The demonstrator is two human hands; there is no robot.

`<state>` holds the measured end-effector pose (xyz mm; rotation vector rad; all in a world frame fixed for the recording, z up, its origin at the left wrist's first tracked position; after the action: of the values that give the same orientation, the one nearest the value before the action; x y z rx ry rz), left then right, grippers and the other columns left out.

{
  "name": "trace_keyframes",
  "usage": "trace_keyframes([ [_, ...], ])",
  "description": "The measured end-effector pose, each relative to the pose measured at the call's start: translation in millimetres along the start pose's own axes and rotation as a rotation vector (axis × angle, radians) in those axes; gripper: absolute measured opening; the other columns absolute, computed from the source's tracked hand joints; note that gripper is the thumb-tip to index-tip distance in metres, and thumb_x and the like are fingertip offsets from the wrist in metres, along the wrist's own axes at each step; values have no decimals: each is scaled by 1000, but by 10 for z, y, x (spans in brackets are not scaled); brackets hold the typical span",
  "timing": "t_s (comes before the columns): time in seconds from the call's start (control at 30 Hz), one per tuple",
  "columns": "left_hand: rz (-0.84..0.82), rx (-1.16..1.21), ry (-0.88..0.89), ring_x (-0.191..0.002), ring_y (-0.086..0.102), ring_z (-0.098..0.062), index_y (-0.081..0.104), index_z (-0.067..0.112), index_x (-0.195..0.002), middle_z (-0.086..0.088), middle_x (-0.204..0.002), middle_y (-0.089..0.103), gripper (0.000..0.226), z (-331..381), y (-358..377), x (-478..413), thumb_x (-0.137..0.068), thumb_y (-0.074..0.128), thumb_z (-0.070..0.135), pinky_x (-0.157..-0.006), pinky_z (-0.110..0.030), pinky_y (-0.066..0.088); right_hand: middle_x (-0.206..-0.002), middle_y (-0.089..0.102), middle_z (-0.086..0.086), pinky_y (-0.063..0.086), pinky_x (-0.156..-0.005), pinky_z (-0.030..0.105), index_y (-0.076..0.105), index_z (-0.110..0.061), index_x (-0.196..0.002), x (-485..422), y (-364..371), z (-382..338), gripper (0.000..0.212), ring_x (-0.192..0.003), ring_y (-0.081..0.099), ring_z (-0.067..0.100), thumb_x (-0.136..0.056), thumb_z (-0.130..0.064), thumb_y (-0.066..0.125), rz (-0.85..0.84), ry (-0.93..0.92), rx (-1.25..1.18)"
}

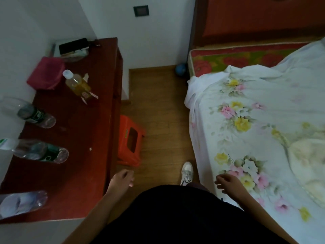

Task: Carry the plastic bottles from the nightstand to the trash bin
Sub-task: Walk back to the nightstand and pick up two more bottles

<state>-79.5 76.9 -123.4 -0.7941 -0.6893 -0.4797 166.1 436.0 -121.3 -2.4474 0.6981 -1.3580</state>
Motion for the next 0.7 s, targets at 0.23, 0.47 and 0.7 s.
trace_keyframes([
  [0.23,185,196,-199,-73,73,-28,72,20,-79,-5,-80,77,23,-48,-138,-84,-95,60,30,-73,-44,58,-86,73,8,54,-75,36,69,-18,-82,-902,14,-1552,16,-82,71,24,-95,-21,60,-231,-213,282],
  [0.47,409,423,-318,-73,72,-32,74,22,-77,-6,-73,77,24,-171,-404,64,-90,61,39,-69,-46,58,-101,71,1,52,-95,38,64,-24,-97,-1369,599,-2958,7,-97,68,17,-99,-23,56,-443,-315,411],
  [0.7,524,600,-303,-62,72,-19,73,11,-89,-3,-76,79,25,34,-775,35,-99,57,28,-63,-39,59,-102,72,-4,54,-98,41,65,-23,-113,-1458,1411,-4057,20,-97,67,10,-98,-32,56,-543,-511,559],
])
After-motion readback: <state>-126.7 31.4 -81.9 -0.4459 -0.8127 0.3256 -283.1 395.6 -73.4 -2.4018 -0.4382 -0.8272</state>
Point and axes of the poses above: each hand's wrist, its own x-axis away from the middle knuckle, its own y-axis out of the palm, z = x × y, the point moved 5 cm from there along -x, towards the middle knuckle
